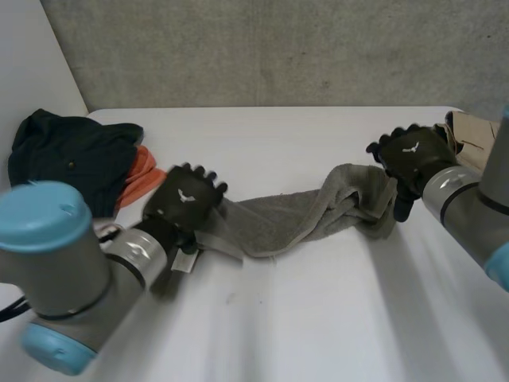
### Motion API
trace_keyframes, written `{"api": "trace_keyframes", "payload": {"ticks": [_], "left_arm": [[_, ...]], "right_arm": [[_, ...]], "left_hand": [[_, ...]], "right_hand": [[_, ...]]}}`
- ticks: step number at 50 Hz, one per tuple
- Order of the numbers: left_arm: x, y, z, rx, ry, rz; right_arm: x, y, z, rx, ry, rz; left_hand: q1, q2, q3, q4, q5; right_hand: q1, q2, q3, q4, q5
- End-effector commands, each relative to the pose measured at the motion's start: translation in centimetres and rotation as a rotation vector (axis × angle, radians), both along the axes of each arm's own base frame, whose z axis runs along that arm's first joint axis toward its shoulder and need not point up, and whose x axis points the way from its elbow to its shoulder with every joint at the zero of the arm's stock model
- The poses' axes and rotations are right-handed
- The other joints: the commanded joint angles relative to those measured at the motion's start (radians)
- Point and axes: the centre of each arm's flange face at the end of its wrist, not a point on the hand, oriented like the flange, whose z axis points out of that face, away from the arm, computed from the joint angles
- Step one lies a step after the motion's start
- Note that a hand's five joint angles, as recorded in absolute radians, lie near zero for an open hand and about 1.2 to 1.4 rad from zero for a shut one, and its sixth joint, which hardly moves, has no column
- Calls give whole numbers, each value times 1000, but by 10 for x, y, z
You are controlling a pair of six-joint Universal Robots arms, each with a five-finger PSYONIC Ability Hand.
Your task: Fold the laundry.
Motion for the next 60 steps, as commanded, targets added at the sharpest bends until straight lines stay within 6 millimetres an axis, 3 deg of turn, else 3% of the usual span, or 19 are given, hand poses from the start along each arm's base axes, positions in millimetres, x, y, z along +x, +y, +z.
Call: {"api": "trace_keyframes", "payload": {"ticks": [1,5,13,19,26,28,29,30,33,35,39,40,42,45,49,50,52,55,60], "left_arm": [[-15,-9,-36,-33,-129,-35],[-17,-14,-41,-28,-130,-30],[-20,-22,-31,-63,-98,-26],[-20,-27,-8,-85,-21,-2],[-9,-40,25,-71,129,54],[-6,-43,29,-50,154,69],[-4,-43,31,-44,161,73],[-3,-43,33,-37,167,77],[2,-47,46,-21,197,98],[7,-52,57,-18,225,118],[22,-60,87,-35,301,164],[26,-62,93,-37,317,176],[39,-66,110,-39,375,209],[51,-68,120,-23,422,237],[58,-67,117,48,449,227],[58,-63,111,90,446,213],[57,-59,104,137,438,199],[54,-51,95,189,426,181],[49,-47,101,185,449,161]], "right_arm": [[14,-27,-42,102,-125,4],[23,-48,-63,47,-153,11],[35,-85,-85,-88,-198,23],[40,-102,-104,-94,-200,22],[38,-108,-99,-111,-205,16],[38,-108,-96,-117,-208,16],[38,-109,-94,-118,-211,14],[38,-109,-93,-120,-210,15],[37,-110,-90,-130,-210,7],[36,-111,-84,-139,-211,3],[18,-113,-41,-200,-215,-32],[6,-112,-19,-221,-199,-44],[-5,-108,-3,-221,-169,-57],[-20,-92,31,-225,-90,-42],[-26,-70,52,-201,-20,-2],[-24,-66,51,-182,-18,7],[-24,-58,40,-108,-28,5],[-26,-54,28,-45,-79,-27],[-22,-52,-6,105,-306,-114]], "left_hand": [[80,85,86,82,78],[259,264,264,261,257],[1057,1062,1062,1058,1054],[1058,1063,1063,1059,1055],[1058,1063,1063,1059,1055],[1058,1063,1063,1059,1055],[1058,1063,1063,1059,1055],[1058,1063,1063,1059,1055],[1058,1063,1063,1059,1055],[1058,1063,1063,1059,1055],[1058,1063,1063,1059,1055],[1058,1063,1063,1059,1055],[1058,1063,1063,1059,1055],[1058,1063,1063,1059,1055],[1058,1063,1063,1059,1055],[1058,1063,1063,1059,1055],[1058,1063,1063,1059,1055],[1058,1063,1063,1059,1055],[1058,1063,1063,1059,1055]], "right_hand": [[88,94,85,85,75],[216,223,214,214,204],[516,523,514,514,504],[566,573,564,564,554],[581,587,578,579,568],[774,780,771,772,761],[1080,1087,1078,1078,1067],[1169,1176,1167,1167,1156],[1170,1177,1168,1168,1157],[1170,1177,1168,1168,1157],[1170,1177,1168,1168,1157],[1170,1177,1168,1168,1157],[1170,1177,1168,1168,1157],[1170,1177,1168,1168,1157],[1170,1177,1168,1168,1157],[1125,1131,1122,1122,1112],[450,457,448,448,437],[285,292,283,283,272],[70,77,68,68,58]]}}
